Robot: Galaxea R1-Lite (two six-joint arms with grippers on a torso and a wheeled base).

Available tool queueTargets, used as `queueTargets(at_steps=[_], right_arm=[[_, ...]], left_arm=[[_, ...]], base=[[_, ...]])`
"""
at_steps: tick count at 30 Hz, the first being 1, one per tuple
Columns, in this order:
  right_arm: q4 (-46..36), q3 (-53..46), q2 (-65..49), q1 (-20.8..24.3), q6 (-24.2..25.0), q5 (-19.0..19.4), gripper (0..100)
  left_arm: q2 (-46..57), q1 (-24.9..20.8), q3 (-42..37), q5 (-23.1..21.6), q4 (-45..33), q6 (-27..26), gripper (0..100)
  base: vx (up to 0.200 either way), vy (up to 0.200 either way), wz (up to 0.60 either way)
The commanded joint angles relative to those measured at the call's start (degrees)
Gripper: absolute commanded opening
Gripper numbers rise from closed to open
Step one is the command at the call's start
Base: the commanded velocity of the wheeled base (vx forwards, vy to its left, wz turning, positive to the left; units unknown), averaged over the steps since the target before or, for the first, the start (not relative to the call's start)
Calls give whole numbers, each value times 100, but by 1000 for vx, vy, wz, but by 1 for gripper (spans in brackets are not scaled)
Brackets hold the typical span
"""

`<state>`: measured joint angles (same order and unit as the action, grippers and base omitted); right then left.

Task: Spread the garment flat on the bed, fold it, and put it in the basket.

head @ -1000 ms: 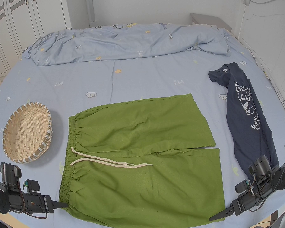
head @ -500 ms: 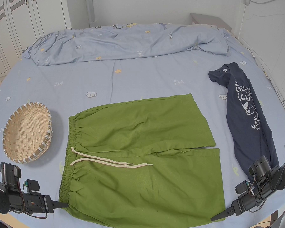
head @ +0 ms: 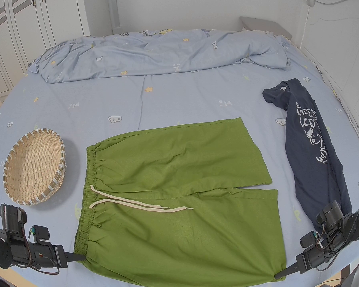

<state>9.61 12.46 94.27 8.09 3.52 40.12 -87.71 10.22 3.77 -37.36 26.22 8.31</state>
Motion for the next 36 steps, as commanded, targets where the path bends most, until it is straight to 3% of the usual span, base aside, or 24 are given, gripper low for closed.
queueTargets(at_steps=[1, 8, 12, 15, 18, 20, 29, 32, 36], right_arm=[[-11, -59, -146, -159, -18, -4, 0], [-55, 125, -779, 52, 61, -57, 0], [-706, 1022, -1411, 140, 483, -66, 0], [-1549, 2147, -1596, 122, 650, -294, 0], [-1752, 2885, -1578, 131, 720, -821, 0], [-1901, 3474, -1543, 131, 852, -874, 0], [-2525, 5583, -752, 131, 1001, -901, 0], [-2877, 6770, -198, 131, 1239, -945, 0], [-3061, 7737, 320, 219, 1274, -1393, 0]], left_arm=[[-18, 7, 10, 10, 6, 4, 0], [167, -2, 115, 45, 6, 83, 0], [545, -28, 854, 133, -513, 715, 0], [817, -20, 2181, 142, -2068, 935, 0], [870, -20, 3200, 142, -3158, 935, 0], [782, -28, 3772, 142, -3536, 935, 0], [158, -81, 4844, 89, -3571, 962, 0], [-290, -134, 5327, 89, -3536, 953, 0], [-800, -143, 5890, 80, -3536, 953, 0]], base=[[0, 0, 0], [0, 0, 0], [0, 0, 0], [0, 0, 0], [0, 0, 0], [0, 0, 0], [0, 0, 0], [0, 0, 0], [0, 0, 0]])
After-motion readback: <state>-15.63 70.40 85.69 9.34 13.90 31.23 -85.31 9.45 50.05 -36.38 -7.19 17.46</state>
